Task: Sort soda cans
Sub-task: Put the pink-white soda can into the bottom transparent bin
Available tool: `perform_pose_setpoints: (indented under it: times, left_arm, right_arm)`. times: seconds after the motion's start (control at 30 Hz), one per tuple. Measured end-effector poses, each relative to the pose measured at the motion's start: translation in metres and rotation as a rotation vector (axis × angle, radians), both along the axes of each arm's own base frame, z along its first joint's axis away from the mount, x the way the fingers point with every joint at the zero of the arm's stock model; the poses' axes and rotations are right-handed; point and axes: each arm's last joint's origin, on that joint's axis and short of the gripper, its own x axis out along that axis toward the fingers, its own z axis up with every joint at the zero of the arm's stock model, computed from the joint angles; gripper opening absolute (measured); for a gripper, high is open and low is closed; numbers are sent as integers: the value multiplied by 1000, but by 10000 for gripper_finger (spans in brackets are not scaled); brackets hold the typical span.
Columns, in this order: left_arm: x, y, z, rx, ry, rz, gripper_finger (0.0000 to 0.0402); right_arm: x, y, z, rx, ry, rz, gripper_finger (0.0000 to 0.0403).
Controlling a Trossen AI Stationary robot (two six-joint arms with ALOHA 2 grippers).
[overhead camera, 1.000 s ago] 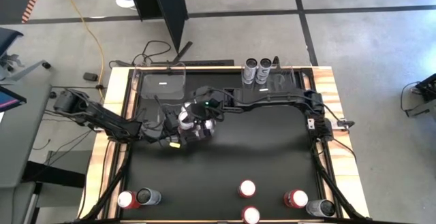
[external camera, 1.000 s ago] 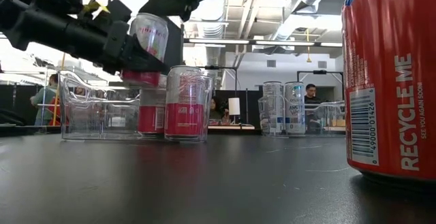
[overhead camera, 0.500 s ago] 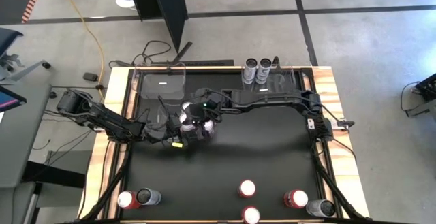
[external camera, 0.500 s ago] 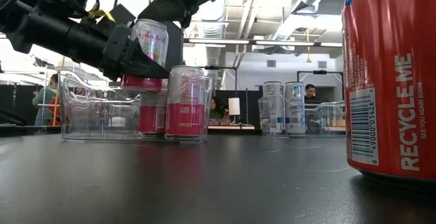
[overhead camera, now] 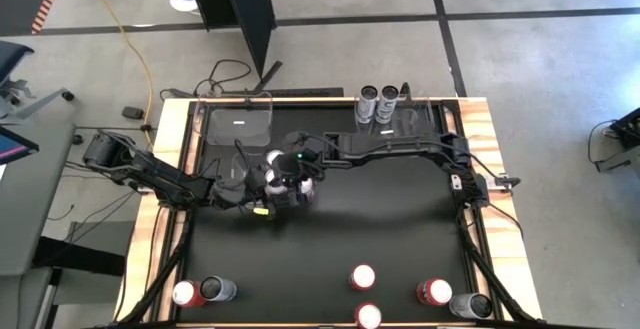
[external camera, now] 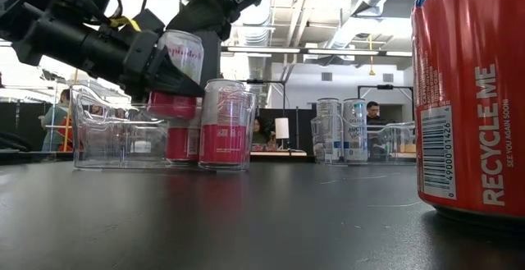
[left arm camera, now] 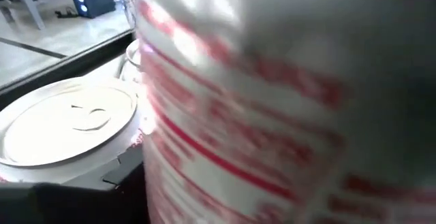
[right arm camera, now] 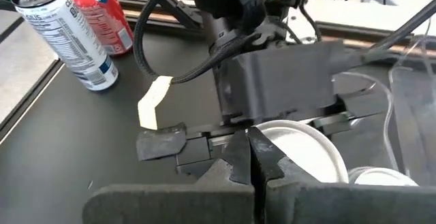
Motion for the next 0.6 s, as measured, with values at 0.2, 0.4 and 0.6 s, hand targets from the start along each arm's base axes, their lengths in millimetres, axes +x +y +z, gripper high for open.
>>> perform_pose_setpoints:
  times: [0.2, 0.4, 0.6]
  left_arm:
    - [0, 1, 0, -24, -11, -8, 338]
    - [2, 0, 4, -56, -53, -26, 339]
    - [3, 0, 10, -76, -106, -35, 339]
  right_arm:
    - [0, 0, -1, 17, 12, -13, 0]
    - [-1, -1, -5, 37, 43, -36, 0]
    - [-3, -4, -13, 35, 102, -63, 0]
